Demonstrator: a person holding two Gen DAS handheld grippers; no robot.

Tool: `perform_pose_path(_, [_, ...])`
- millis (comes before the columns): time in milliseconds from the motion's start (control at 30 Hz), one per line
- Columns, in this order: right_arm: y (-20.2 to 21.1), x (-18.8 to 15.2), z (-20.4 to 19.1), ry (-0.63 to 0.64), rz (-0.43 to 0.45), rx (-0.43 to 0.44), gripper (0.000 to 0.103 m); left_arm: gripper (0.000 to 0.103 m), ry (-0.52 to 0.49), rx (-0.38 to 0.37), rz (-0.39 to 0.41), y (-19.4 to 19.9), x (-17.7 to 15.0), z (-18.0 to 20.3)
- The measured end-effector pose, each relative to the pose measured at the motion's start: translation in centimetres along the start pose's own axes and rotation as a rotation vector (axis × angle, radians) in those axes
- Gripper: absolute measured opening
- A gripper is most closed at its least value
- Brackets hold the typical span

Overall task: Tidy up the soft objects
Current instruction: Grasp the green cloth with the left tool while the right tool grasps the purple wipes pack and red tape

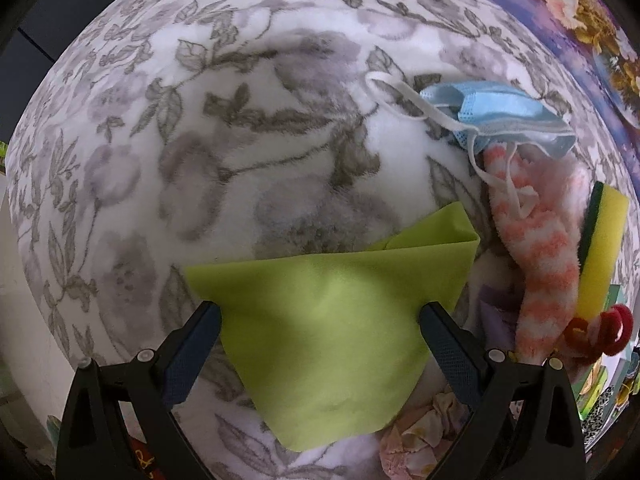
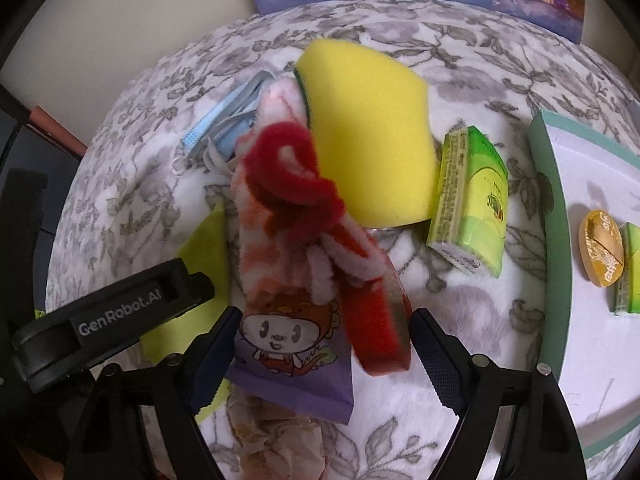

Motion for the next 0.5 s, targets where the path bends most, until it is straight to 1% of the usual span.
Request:
perform_pose_path(167, [-0.2, 0.0, 0.4, -0.003, 0.001, -0.014, 0.079, 0.100, -0.010, 0.012, -0.010, -1.2, -0.4, 0.5])
perform_pose_path(233, [-0.1, 0.1, 0.5, -0.002, 0.004, -0.021, 0.073, 0.100, -0.006, 0.011, -0.009, -1.3, -0.4, 0.5])
perform_pose_path(300, [0.0, 0.1, 0.7, -0.002, 0.003, -0.022, 0.069, 0.100, -0.002, 0.010, -0.007, -1.5, -0.3, 0.8])
perform_pose_path(367, [0.1, 0.1, 0.8, -0.001, 0.001, -0.019, 0.069, 0.099, -0.004, 0.009, -0.005, -1.2, -0.4, 0.6])
perform_pose_path(467, [0.1, 0.1, 1.0, -0.005, -0.002, -0.013, 0.069, 0.091, -0.014, 0.000, -0.002, -1.1, -0.7, 0.9])
perform_pose_path(500, [0.2, 0.1, 1.0, -0.007, -0.004, -0.010, 0.068, 0.087, -0.017, -0.005, 0.001, -0.9, -0.7, 0.9])
Point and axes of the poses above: each gripper's, at about its wrist camera, not at the fingertips, and y roughly against the way its jaws point, z to its right, x to its top, the point moved 2 cm from there along -y, roughly the way its jaws point, and after that the axes turned 5 degrees about z, right-handed, at the moved point
